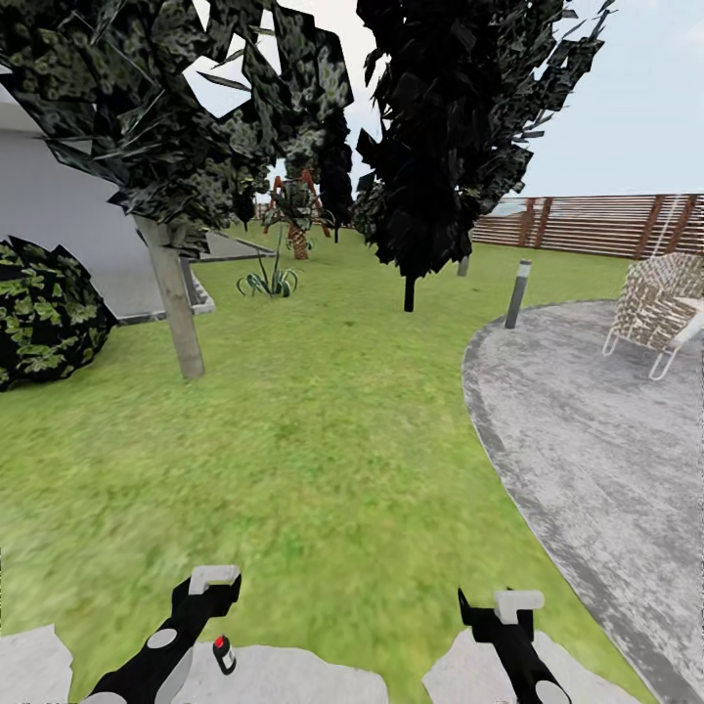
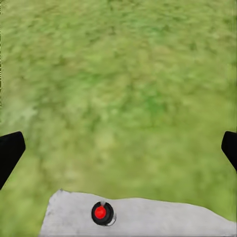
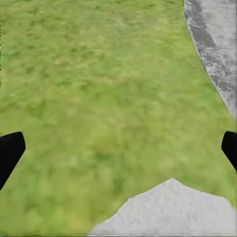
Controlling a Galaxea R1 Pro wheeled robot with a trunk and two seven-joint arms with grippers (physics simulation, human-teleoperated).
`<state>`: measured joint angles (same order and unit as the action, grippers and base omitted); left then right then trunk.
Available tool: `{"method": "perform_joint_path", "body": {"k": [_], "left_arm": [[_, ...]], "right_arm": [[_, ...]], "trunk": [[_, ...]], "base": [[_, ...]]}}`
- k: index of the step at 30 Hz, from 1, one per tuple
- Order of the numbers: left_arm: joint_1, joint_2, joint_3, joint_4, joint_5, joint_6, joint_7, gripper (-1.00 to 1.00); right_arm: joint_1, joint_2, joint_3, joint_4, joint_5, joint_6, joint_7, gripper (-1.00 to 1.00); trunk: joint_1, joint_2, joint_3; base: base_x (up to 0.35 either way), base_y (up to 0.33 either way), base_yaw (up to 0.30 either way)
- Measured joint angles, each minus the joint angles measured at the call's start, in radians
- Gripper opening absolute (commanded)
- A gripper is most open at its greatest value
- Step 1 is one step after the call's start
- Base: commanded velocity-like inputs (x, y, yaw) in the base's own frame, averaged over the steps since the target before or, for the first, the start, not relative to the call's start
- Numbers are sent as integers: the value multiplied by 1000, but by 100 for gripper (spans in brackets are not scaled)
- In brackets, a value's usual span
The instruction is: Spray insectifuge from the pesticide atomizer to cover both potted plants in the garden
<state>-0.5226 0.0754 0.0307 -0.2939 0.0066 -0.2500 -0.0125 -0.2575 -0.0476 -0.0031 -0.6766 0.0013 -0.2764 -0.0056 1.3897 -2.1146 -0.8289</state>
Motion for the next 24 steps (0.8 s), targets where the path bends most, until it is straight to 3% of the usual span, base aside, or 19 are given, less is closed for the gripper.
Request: {"method": "perform_joint_path", "body": {"k": [15,24], "left_arm": [[0,-1,-1,1,0,0,0,100],[-1,-2,-2,1,-2,0,0,100]], "right_arm": [[-1,2,1,7,-1,0,0,100],[-1,1,2,7,-1,0,0,100]], "trunk": [[0,0,0],[0,0,2]], "base": [[-18,301,-14],[-21,112,-249]]}}
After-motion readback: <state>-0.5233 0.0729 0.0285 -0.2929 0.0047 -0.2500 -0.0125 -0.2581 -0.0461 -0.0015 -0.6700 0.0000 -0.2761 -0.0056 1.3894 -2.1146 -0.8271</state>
